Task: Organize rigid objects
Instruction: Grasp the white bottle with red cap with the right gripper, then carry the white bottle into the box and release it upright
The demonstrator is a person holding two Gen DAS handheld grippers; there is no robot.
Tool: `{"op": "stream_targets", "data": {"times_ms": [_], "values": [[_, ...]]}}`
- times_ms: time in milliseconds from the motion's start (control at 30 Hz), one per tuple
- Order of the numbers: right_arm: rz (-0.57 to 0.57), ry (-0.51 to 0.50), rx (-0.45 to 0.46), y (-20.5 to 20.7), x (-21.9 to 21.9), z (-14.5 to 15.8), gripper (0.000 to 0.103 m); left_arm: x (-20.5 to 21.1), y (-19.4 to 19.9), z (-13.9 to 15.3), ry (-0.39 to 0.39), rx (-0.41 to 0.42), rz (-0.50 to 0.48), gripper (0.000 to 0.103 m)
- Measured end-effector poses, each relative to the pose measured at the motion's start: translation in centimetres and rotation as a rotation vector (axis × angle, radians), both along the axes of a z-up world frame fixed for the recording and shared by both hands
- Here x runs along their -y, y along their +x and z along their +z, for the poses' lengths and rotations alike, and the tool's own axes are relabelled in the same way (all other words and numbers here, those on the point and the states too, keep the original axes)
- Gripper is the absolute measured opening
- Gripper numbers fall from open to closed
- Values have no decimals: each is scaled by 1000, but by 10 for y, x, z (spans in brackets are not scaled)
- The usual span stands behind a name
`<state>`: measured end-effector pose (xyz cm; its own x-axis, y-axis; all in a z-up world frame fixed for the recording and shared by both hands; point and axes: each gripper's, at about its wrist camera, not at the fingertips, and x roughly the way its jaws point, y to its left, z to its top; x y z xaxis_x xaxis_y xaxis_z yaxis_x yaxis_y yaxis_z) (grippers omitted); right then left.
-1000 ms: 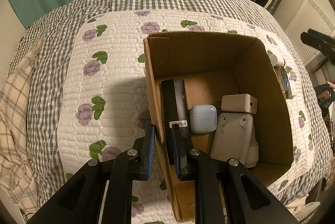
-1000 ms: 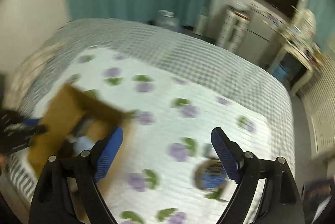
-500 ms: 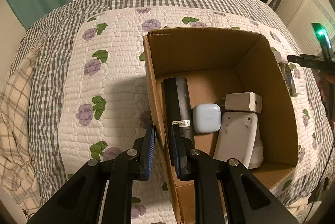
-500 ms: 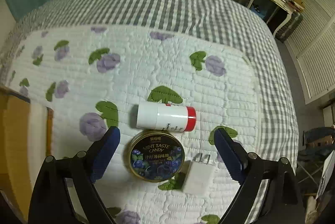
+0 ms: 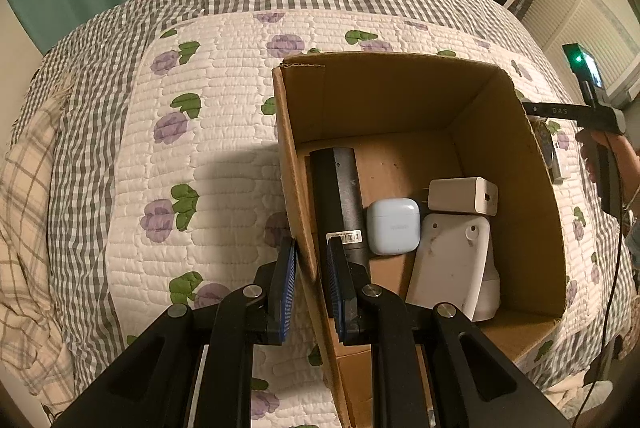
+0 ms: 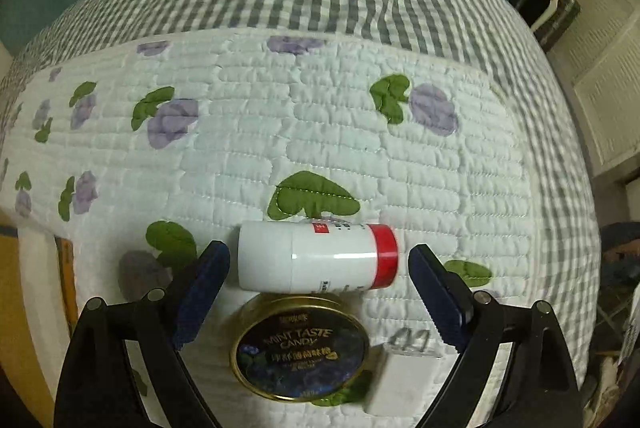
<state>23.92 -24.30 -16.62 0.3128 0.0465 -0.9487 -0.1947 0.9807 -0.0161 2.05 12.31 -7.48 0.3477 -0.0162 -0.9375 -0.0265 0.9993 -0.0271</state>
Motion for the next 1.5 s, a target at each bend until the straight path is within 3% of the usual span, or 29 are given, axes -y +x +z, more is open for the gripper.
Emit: {"op": "stream_targets", "data": {"times_ms": [67, 100, 400, 700, 867, 967, 1100, 1200, 1500], "values": [[-9, 8, -13, 0, 0, -5, 89, 0, 0, 0, -1, 0, -3, 15], [-8, 11, -18, 0, -1, -7, 79, 0, 0, 0, -2, 0, -4, 15], [-5, 7, 39, -13, -4, 14, 79, -2, 0, 0, -14, 2, 2, 15], [136, 32, 194, -47, -54, 98, 79, -1, -1, 0, -18, 0, 19, 15], [326, 87, 310, -88, -117, 160, 79, -1, -2, 2, -20, 1, 22, 15], [445, 128, 321, -115, -159, 177, 79, 0, -3, 2, -17, 3, 20, 15], [571, 133, 281, -142, -209, 165, 79, 0, -3, 2, -20, 2, 21, 15], [591, 146, 229, -151, -228, 142, 79, 1, -4, 3, -13, 4, 16, 15], [656, 114, 210, -162, -251, 112, 79, 1, -3, 2, -20, 6, 13, 15]]}}
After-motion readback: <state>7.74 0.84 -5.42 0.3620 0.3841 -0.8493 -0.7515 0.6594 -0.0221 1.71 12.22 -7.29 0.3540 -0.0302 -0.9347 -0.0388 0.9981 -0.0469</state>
